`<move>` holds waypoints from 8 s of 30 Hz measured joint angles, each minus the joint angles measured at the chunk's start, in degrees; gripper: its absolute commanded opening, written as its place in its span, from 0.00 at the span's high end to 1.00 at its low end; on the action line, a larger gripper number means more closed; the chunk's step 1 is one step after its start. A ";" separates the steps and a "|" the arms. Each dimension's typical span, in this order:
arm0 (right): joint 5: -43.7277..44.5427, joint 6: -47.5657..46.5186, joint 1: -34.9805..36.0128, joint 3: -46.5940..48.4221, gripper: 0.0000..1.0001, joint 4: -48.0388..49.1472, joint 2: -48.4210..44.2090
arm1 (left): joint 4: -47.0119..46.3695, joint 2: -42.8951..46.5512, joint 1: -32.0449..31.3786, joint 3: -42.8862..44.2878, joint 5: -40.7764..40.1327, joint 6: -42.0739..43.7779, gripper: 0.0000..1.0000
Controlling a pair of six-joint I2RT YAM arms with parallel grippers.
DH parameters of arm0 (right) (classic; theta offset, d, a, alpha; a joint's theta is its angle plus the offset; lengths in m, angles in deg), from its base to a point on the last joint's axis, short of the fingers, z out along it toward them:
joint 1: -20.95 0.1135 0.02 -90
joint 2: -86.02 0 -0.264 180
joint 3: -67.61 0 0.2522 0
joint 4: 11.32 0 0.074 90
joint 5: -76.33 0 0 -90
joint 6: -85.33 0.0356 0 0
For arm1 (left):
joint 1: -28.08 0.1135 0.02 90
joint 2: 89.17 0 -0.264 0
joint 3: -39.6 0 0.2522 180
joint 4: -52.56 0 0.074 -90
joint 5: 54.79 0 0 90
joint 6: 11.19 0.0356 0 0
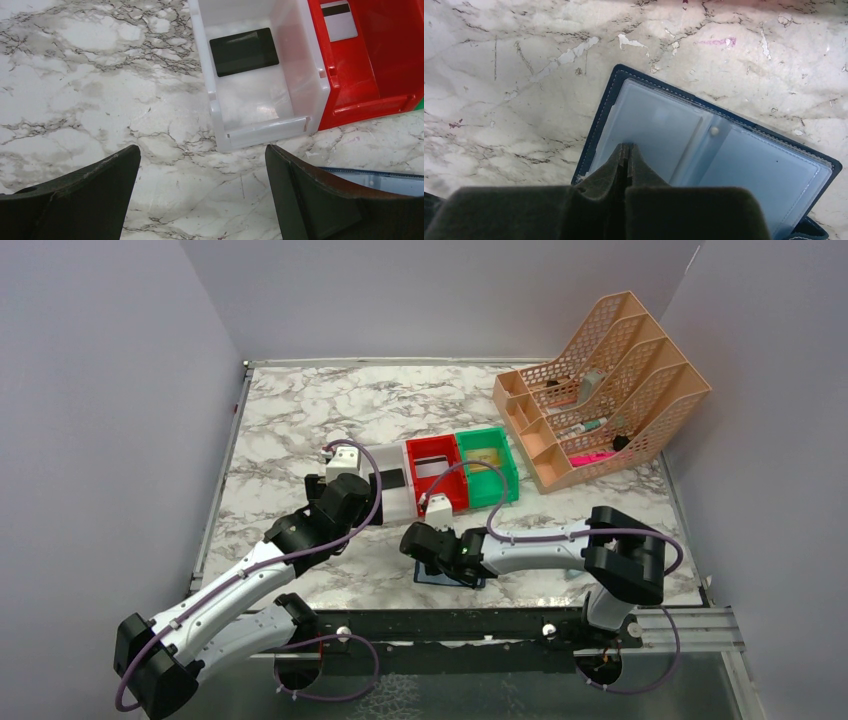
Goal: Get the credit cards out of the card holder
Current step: Remove the credit card from the card holder.
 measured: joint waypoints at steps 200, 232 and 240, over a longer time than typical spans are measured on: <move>-2.62 -7.32 3.41 1.20 0.89 -1.46 0.55 | -4.52 7.37 2.62 -11.41 14.95 -21.90 0.01; -21.38 -1.27 -15.89 -21.46 0.88 15.23 -20.37 | -29.90 -12.20 2.60 -13.64 47.12 -18.36 0.07; -27.39 0.76 -21.29 -27.26 0.87 19.82 -25.31 | -32.57 -18.36 -0.04 -10.64 51.12 -16.92 0.16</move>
